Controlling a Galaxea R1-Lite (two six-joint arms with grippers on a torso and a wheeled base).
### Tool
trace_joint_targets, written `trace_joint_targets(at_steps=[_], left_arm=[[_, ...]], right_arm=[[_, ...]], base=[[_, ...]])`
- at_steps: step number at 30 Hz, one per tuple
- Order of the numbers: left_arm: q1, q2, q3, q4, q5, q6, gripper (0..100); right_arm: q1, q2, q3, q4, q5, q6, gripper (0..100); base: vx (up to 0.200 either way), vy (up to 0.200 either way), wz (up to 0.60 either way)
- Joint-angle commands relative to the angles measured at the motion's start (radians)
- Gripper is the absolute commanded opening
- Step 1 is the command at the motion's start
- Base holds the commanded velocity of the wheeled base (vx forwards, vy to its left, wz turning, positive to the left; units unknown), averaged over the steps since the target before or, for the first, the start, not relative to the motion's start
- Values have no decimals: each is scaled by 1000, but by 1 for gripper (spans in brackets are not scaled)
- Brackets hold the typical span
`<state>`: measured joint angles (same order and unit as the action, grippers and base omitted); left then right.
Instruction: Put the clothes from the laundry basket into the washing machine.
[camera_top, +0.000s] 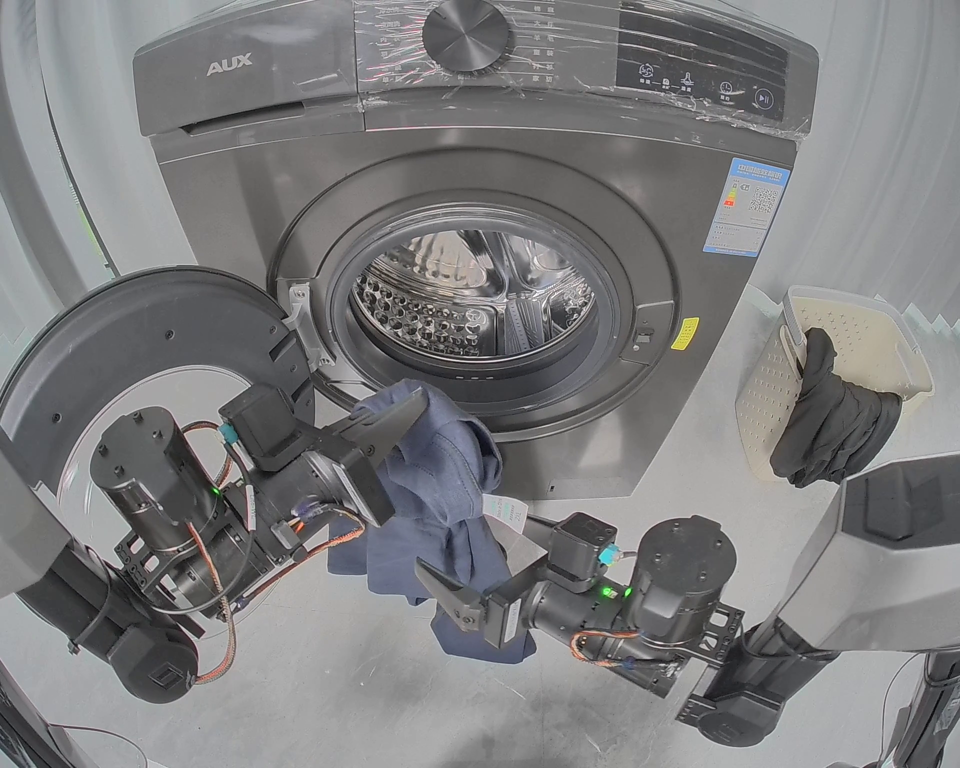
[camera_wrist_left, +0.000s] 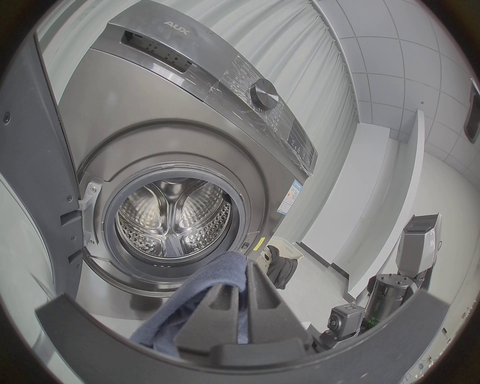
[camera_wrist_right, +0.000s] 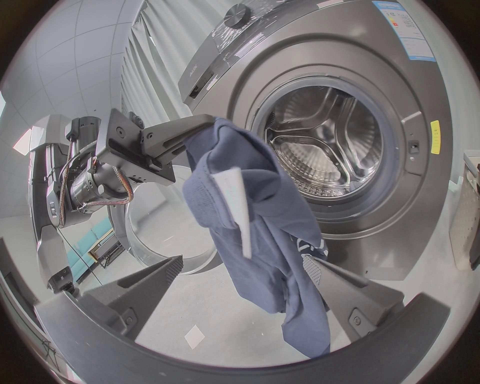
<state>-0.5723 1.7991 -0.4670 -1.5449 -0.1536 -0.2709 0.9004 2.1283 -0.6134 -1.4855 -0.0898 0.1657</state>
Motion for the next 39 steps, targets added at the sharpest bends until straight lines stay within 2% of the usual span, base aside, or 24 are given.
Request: trace_joint_targets(at_steps=[1, 4, 19, 26, 27, 33, 37, 39], left_arm=[[-1, 6, 1, -1, 0, 1, 0], [0, 5, -1, 0, 0, 1, 0], [-1, 3, -5, -1, 0, 1, 0], [0, 2, -5, -1, 2, -1, 0], [0, 2, -5, -1, 0, -1, 0], [2, 5, -2, -1, 0, 1, 0], [8, 5, -2, -1, 0, 1, 0], [8, 5, -4, -1, 0, -1, 0]], right_arm=[[11, 88, -97, 1, 2, -11, 100], [11, 133, -170, -1, 2, -12, 100], [6, 259, -359, -16, -5, -14, 100], [3, 272, -378, -21, -11, -9, 100], [2, 272, -378, -21, -11, -9, 0], [6, 257, -359, -24, -15, -3, 0], [9, 213, -312, -24, -16, -2, 0], [9, 162, -244, -24, -25, 0, 0]], base=[[0, 0, 0], [0, 0, 0], [0, 0, 0], [0, 0, 0], [0, 0, 0], [0, 0, 0], [0, 0, 0], [0, 0, 0]])
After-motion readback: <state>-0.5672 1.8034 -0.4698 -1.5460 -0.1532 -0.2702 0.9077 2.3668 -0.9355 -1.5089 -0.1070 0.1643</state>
